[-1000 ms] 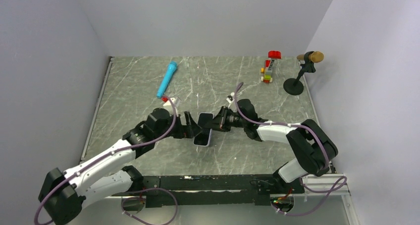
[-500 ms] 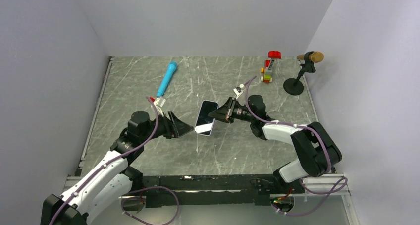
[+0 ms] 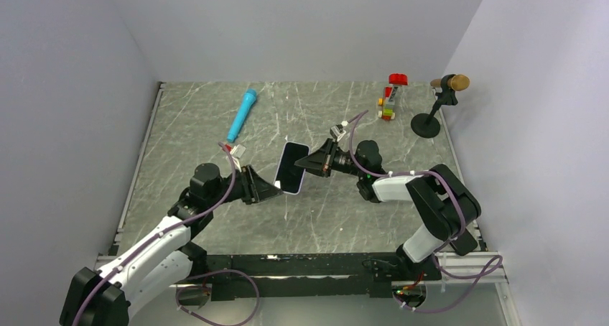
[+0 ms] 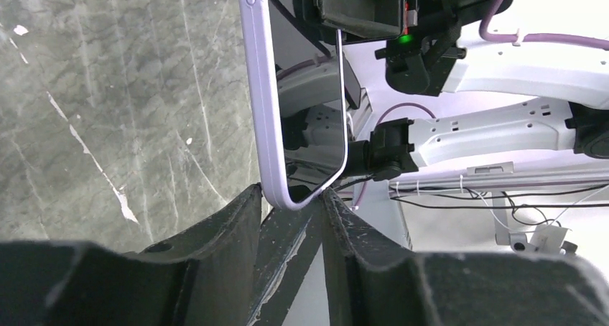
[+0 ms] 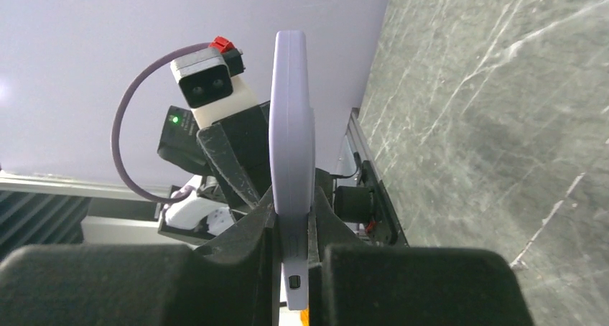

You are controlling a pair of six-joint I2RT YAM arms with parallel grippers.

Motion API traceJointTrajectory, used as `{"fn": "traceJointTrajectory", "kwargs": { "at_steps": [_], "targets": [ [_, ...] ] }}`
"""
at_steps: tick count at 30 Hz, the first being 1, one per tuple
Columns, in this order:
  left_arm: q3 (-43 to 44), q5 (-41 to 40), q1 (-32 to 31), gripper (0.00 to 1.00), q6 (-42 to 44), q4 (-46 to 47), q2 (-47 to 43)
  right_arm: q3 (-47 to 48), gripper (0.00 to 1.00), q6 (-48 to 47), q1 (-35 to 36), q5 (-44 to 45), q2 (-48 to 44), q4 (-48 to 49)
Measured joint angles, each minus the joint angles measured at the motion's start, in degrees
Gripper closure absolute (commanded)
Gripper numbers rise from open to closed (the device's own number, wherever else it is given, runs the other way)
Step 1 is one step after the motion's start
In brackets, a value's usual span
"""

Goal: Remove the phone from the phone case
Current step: Adjust the phone.

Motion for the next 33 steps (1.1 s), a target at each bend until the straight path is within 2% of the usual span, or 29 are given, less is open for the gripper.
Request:
{"fn": "traceJointTrajectory", "kwargs": {
  "at_steps": [7, 12, 22, 24, 31, 33],
  "targets": [
    [-0.2, 0.8, 0.0, 0.67, -0.2, 1.9, -1.0, 0.0, 1.0, 3.3, 0.4, -1.0, 1.9, 5.7],
    [-0.7, 0.9, 0.0, 0.64, -0.7, 3.3, -1.6, 0.0, 1.0, 4.7, 0.4, -1.4, 2.7, 8.4],
    [-4.5, 3.3, 1.9, 0.62, -8.2, 14.1, -1.7, 0.0, 1.0, 7.8, 0.4, -2.5, 4.3, 13.6],
    [-5.1, 3.8, 2.5, 0.66, -9.6, 16.6, -1.7, 0.0, 1.0, 8.1, 0.4, -2.7, 4.4, 14.1],
    [-6.1, 5.0, 3.6, 0.97, -12.9, 19.8, -1.8, 0.2, 1.0, 9.2, 0.4, -2.9, 4.7, 16.5],
    [-6.1, 5.2, 3.7, 1.0, -13.2, 20.4, -1.8, 0.5, 1.0, 9.8, 0.4, -3.1, 5.4, 17.6]
  ]
}}
